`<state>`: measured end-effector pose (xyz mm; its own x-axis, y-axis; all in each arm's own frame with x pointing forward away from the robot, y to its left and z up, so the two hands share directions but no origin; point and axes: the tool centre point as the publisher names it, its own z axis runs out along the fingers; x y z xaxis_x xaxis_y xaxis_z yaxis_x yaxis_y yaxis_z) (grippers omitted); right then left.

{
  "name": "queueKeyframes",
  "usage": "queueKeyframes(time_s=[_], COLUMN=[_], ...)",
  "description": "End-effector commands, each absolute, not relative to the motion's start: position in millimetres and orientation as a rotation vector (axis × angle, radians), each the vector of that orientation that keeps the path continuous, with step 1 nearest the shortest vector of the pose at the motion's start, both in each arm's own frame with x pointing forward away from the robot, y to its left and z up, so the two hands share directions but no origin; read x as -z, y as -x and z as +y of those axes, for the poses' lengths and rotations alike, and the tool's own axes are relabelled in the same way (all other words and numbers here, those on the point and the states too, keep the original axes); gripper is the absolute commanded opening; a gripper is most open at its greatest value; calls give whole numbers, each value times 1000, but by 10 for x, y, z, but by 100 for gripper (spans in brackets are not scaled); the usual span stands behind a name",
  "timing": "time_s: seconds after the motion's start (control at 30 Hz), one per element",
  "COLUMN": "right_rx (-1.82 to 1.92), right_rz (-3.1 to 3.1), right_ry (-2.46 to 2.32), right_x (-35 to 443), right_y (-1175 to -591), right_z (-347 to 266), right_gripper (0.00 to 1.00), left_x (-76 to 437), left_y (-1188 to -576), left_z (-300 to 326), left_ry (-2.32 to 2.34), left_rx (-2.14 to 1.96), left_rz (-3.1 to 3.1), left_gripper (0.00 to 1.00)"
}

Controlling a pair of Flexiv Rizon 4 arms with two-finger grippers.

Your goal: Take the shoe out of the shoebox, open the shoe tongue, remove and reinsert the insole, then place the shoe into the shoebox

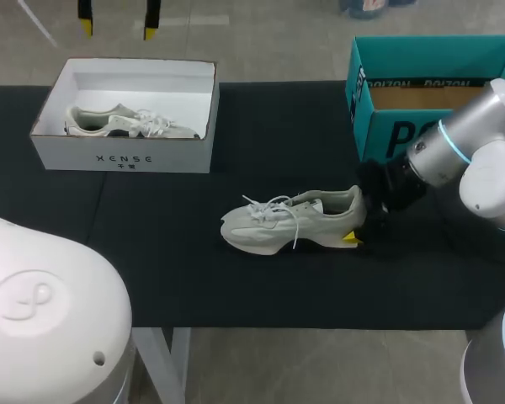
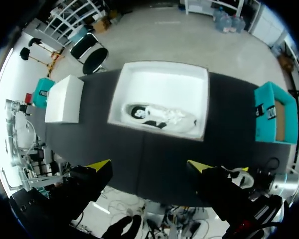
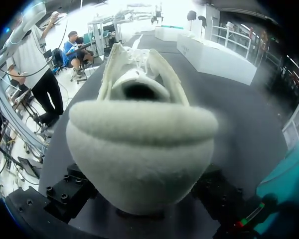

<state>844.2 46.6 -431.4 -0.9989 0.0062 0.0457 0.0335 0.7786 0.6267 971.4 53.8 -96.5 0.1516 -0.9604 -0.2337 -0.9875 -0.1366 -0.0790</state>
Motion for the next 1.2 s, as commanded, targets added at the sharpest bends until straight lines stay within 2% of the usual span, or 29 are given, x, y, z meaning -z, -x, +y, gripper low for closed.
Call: queueKeyframes(time_s=[0.03,0.27,0.77,0.93,1.2], right_rx=[1027,1027,1027,1027,1027], right_rz=[-2925,-2925,-2925,-2925,-2925], right_ry=[33,33,33,33,33], right_x=[4318,4318,4318,4318,4318], right_y=[-8453,-8453,-8453,-8453,-8453], right_z=[475,475,475,475,475], right_gripper=[0,0,0,0,0], left_x=[1155,1558,1558,1458,1434], left_y=[-9396,-9209,-9209,-9069,-8733], left_z=[354,-83,-83,-558,-1053], left_ry=[2126,2170,2170,2246,2214], left_rx=[-134,-81,-81,198,253], left_rz=[1818,1718,1718,1925,2075], left_gripper=[100,100,100,100,100])
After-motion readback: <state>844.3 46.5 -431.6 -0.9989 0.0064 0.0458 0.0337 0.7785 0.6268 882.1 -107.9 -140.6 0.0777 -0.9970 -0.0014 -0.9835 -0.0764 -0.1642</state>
